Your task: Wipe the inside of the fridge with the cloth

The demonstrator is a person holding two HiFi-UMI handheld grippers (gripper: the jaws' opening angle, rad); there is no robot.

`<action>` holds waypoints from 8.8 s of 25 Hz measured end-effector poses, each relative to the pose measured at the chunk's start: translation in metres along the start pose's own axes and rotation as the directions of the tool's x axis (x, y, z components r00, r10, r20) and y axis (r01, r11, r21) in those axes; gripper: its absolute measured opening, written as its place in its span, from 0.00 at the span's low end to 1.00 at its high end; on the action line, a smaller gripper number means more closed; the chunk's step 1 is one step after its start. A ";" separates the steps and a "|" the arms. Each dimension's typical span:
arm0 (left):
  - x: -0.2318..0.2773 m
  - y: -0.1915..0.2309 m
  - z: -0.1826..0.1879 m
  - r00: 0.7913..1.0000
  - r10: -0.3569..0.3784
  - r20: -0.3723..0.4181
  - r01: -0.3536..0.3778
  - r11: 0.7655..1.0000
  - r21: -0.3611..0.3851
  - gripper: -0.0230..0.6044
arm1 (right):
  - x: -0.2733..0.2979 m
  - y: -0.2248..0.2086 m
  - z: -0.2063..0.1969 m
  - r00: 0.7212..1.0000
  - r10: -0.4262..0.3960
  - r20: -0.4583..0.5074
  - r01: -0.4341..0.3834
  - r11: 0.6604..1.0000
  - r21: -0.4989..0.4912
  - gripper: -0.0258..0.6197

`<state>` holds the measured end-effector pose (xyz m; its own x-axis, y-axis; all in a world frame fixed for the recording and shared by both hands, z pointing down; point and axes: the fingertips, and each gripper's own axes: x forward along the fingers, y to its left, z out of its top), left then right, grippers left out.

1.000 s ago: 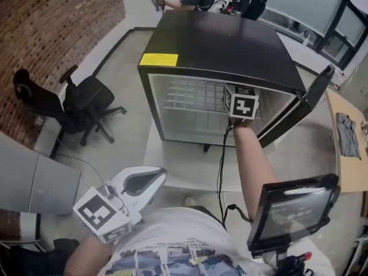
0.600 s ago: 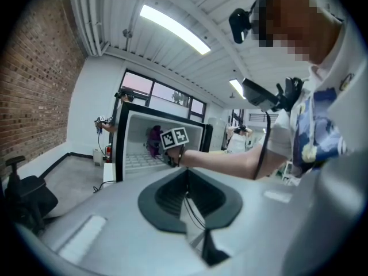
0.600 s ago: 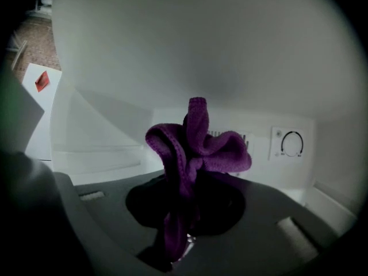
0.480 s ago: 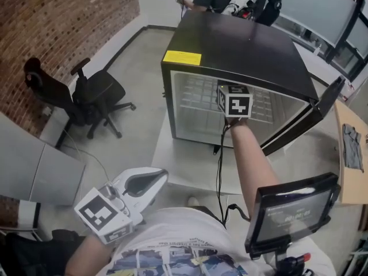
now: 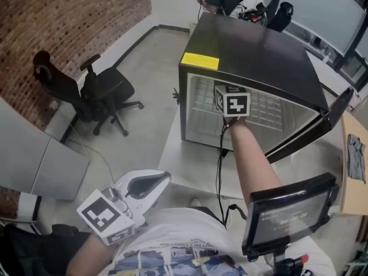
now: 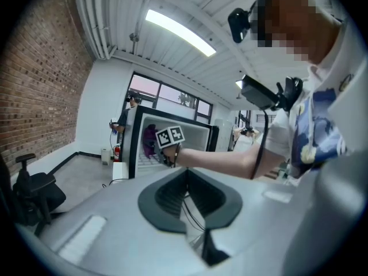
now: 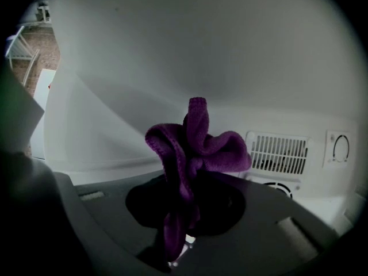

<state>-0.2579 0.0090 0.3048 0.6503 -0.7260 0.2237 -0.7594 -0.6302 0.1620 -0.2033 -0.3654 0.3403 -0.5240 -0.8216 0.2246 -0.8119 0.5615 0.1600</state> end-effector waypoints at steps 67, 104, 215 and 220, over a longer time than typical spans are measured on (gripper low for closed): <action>0.034 -0.034 -0.008 0.968 -0.249 -0.034 0.250 0.968 0.025 0.05 | -0.143 -0.127 -0.041 0.956 -0.291 -0.051 0.285 0.954 -0.089 0.16; 0.007 0.003 -0.011 0.999 -0.038 0.001 0.038 0.998 -0.050 0.05 | -0.011 0.026 -0.034 0.980 0.079 -0.184 -0.099 0.990 -0.103 0.16; 0.034 -0.036 -0.023 0.969 -0.238 -0.065 0.235 0.971 -0.049 0.05 | -0.130 -0.065 -0.085 0.968 -0.161 -0.194 0.150 0.986 -0.071 0.16; 0.024 -0.030 -0.029 0.978 -0.201 -0.059 0.199 0.979 -0.039 0.05 | -0.105 -0.024 -0.072 0.983 -0.073 -0.166 0.062 0.995 -0.072 0.16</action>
<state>-0.2203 0.0184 0.3333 0.7873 -0.5667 0.2428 -0.6148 -0.7510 0.2409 -0.1101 -0.2853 0.3821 -0.4132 -0.8327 0.3685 -0.8220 0.5153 0.2426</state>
